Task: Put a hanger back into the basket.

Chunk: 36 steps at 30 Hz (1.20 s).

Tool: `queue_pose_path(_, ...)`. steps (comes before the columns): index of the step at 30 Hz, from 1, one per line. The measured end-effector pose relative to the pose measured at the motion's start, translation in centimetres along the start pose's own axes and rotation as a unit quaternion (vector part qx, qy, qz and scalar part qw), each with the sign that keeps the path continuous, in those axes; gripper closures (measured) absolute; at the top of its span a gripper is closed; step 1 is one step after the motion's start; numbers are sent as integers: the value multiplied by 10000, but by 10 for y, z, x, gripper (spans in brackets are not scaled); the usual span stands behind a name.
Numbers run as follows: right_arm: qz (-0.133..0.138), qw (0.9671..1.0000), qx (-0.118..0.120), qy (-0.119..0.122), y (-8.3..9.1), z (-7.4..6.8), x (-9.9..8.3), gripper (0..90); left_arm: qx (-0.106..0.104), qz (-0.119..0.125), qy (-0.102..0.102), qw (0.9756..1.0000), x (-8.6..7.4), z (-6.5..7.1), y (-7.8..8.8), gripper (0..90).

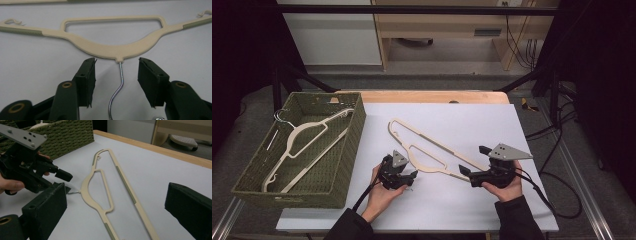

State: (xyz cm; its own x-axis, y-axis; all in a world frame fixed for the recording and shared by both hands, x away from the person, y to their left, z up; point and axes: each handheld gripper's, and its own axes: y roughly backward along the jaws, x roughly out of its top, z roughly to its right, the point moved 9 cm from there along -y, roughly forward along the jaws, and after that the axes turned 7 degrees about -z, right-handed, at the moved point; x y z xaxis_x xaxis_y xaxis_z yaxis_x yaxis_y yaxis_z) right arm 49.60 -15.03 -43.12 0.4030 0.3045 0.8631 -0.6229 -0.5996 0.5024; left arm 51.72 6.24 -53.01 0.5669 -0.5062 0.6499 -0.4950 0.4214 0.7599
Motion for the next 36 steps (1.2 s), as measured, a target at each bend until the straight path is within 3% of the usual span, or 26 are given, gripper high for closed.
queue_pose_path(9, -25, 10000, -37, -7, -1, 0, 0, 49, -31, -125, -89, 9999, -2, 5, -11, 674)
queue_pose_path(13, -21, 10000, -43, -18, -1, 0, 0, 50, -6, -151, -61, 9999, -2, 5, -12, 689)
queue_pose_path(18, -30, 10000, -52, -3, -3, 1, 0, 51, 78, -258, -274, 9993, -2, 7, -13, 716)
queue_pose_path(23, -75, 10000, -21, 26, -7, -2, 0, 51, 146, -403, -419, 9982, -2, 12, -13, 799)
queue_pose_path(29, -149, 9999, 32, 40, -15, -5, -1, 51, 157, -409, -335, 9985, -1, 11, -13, 876)
queue_pose_path(31, -207, 9998, 49, 58, -19, -6, -2, 51, 106, -376, -234, 9990, 0, 11, -13, 881)
queue_pose_path(36, -358, 9992, 122, 100, -32, -9, -5, 56, -3, -377, -195, 9991, 0, 9, -13, 887)
